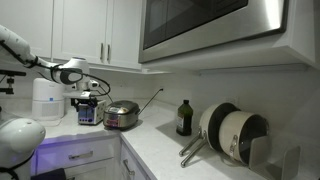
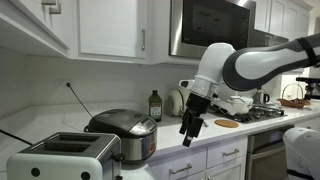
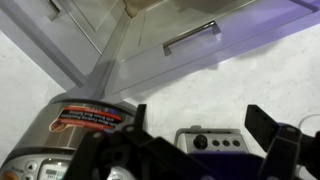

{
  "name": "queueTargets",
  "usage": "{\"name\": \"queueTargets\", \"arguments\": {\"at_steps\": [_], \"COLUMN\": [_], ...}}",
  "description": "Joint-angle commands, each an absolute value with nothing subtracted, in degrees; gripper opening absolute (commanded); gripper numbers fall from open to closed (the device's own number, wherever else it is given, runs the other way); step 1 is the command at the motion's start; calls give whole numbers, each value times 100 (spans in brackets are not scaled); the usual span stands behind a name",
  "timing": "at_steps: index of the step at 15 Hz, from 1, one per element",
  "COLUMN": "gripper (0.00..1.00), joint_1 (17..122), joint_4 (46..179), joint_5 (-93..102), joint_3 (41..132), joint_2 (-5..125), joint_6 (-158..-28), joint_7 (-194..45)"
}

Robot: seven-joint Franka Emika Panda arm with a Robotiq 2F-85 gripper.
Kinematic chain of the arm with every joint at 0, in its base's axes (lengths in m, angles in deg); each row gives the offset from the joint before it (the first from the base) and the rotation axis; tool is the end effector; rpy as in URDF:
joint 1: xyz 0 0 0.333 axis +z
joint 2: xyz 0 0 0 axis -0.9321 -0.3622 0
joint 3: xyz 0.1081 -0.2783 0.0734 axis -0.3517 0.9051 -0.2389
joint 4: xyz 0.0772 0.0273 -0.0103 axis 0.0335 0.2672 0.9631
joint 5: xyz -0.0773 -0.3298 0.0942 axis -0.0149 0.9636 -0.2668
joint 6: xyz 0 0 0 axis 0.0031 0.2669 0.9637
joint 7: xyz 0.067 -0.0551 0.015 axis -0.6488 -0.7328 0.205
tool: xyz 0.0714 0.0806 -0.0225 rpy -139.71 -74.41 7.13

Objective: Push the lever on the toaster downwards

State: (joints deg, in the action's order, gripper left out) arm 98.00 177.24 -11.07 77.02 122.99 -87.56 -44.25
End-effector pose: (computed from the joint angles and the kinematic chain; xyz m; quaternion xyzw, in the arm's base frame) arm 0.2418 0.1783 0.4821 -0.8829 -0.4379 -0.1533 0.0720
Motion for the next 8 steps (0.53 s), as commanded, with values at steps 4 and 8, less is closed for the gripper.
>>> {"name": "queueTargets", "arguments": {"at_steps": [4, 8], "gripper": [100, 100], "joint_1": [10145, 10332], "joint_4": [17644, 17453], "joint_5": [-1178, -1102], "joint_3": [7451, 7348], "joint_2": [11691, 11257], "joint_6": [-9941, -10408], "joint_7": [-4614, -4800]}}
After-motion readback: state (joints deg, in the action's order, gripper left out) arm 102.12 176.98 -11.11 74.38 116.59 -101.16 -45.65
